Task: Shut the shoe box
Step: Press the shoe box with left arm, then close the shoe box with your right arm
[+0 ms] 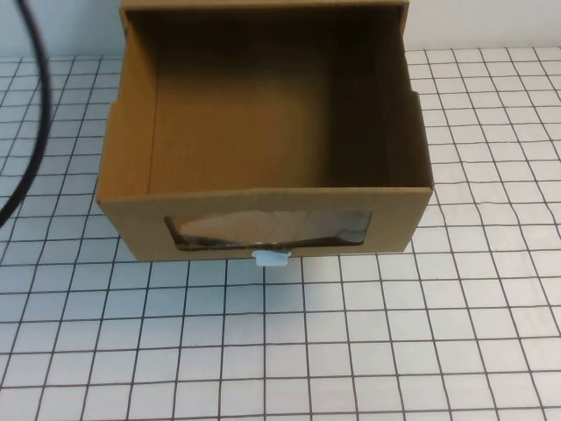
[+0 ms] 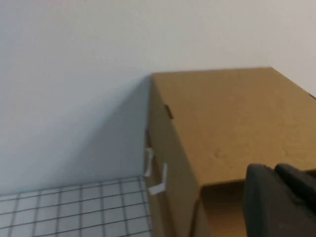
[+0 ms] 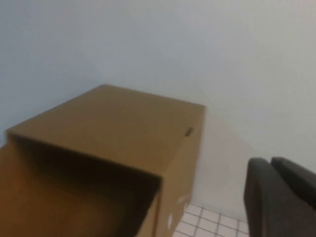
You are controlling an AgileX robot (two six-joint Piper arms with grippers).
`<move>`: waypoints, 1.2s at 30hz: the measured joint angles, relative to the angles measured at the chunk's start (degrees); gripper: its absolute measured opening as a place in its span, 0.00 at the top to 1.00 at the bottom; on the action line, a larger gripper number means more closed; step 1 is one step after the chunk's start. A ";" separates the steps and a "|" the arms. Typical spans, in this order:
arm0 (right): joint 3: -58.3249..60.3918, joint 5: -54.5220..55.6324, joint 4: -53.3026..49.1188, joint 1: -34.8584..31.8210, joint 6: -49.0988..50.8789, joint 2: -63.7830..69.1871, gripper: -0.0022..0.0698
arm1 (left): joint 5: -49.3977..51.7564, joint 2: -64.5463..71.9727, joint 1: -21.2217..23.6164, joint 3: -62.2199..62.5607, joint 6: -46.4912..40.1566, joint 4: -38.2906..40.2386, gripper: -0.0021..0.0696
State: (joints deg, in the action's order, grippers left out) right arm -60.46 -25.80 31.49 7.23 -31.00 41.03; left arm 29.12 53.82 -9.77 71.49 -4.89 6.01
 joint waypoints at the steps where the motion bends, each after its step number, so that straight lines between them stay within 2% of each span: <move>1: -0.64 -1.46 3.68 1.45 -6.41 0.74 0.99 | 1.69 2.16 -0.30 2.46 -3.79 3.20 0.97; 3: -1.78 -4.76 11.53 4.05 -19.75 2.28 0.99 | 6.58 7.87 -0.84 8.95 -12.52 11.66 0.97; 6: -2.51 -10.75 21.96 8.13 -38.16 4.48 0.99 | 14.21 16.81 -0.95 18.53 -19.96 21.29 0.97; 10: -2.59 -16.39 31.72 13.73 -56.56 7.77 0.99 | 21.12 28.11 -0.95 31.55 -22.63 28.45 0.97; 14: -2.73 -17.80 34.30 20.06 -68.74 11.84 0.99 | 25.84 40.57 -0.95 43.66 -23.04 34.32 0.97; 17: -2.73 -17.03 34.54 25.21 -74.84 14.84 0.99 | 29.84 50.59 -0.95 52.85 -22.85 39.31 0.97; 21: -2.77 -12.24 32.64 32.71 -79.26 18.89 0.99 | 34.72 61.98 -0.95 63.35 -20.37 41.73 0.97; 26: -2.34 -1.58 20.58 42.72 -86.25 25.37 0.99 | 37.93 73.86 -0.95 73.64 -13.37 42.90 0.97; 31: 1.90 12.41 15.68 51.32 -97.42 33.06 0.99 | 38.38 77.03 -0.95 76.62 -9.72 43.86 0.97; 36: 3.53 19.42 17.09 53.40 -102.70 42.36 0.99 | 38.07 77.14 -0.95 76.76 -8.51 43.94 0.97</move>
State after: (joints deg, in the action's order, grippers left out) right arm -56.93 -6.37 48.58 60.64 -133.70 83.39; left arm 67.19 130.96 -10.73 148.25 -13.41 49.96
